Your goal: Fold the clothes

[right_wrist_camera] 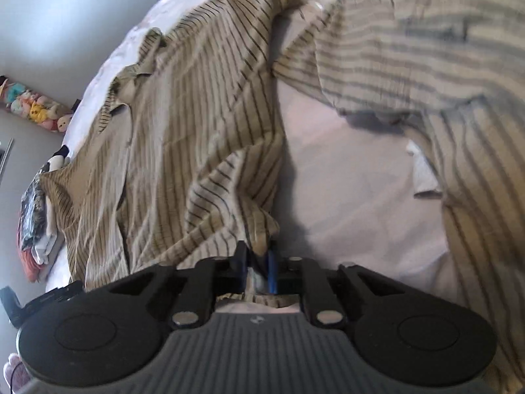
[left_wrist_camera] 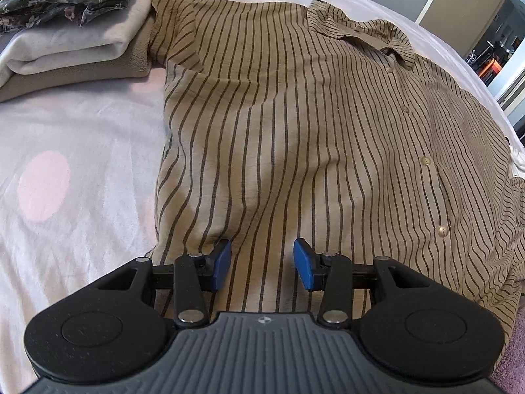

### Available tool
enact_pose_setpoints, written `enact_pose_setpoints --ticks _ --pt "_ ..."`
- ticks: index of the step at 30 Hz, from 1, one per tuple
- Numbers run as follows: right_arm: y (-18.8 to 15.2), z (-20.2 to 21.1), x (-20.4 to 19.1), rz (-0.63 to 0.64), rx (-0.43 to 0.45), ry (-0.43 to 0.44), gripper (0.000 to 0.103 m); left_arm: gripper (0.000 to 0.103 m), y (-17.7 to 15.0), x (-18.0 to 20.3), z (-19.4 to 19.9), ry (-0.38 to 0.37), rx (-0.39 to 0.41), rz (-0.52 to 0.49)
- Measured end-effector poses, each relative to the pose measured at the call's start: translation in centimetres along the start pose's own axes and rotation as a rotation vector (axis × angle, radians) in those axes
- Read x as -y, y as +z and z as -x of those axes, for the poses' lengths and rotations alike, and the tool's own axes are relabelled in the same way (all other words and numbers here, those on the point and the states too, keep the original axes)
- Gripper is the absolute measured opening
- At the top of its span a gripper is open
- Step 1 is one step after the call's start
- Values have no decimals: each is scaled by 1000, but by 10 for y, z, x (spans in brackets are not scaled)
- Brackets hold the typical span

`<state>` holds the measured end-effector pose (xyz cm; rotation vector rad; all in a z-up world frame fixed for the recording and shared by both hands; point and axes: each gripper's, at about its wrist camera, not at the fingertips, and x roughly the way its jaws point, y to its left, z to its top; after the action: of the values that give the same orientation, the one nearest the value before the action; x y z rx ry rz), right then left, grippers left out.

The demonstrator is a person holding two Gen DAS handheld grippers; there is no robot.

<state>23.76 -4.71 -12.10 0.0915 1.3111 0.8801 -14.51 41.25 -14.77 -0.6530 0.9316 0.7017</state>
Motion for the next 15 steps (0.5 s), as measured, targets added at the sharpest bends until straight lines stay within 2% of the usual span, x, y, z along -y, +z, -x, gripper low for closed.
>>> enact_pose_setpoints --ticks 1,4,6,12,15 --pt "0 7 -1 7 11 -6 4 40 0 0 -1 1 0 -2" --pt "-1 26 2 -10 23 -6 4 40 0 0 -1 6 1 -3" --pt "-4 31 8 -21 18 -39 4 40 0 -1 0 7 4 0" --pt "-19 7 35 -114 -27 -160 4 40 0 -3 -1 17 -4 19" --pt "-28 -5 42 -131 -52 -186 5 40 -2 -5 -2 28 -18 27"
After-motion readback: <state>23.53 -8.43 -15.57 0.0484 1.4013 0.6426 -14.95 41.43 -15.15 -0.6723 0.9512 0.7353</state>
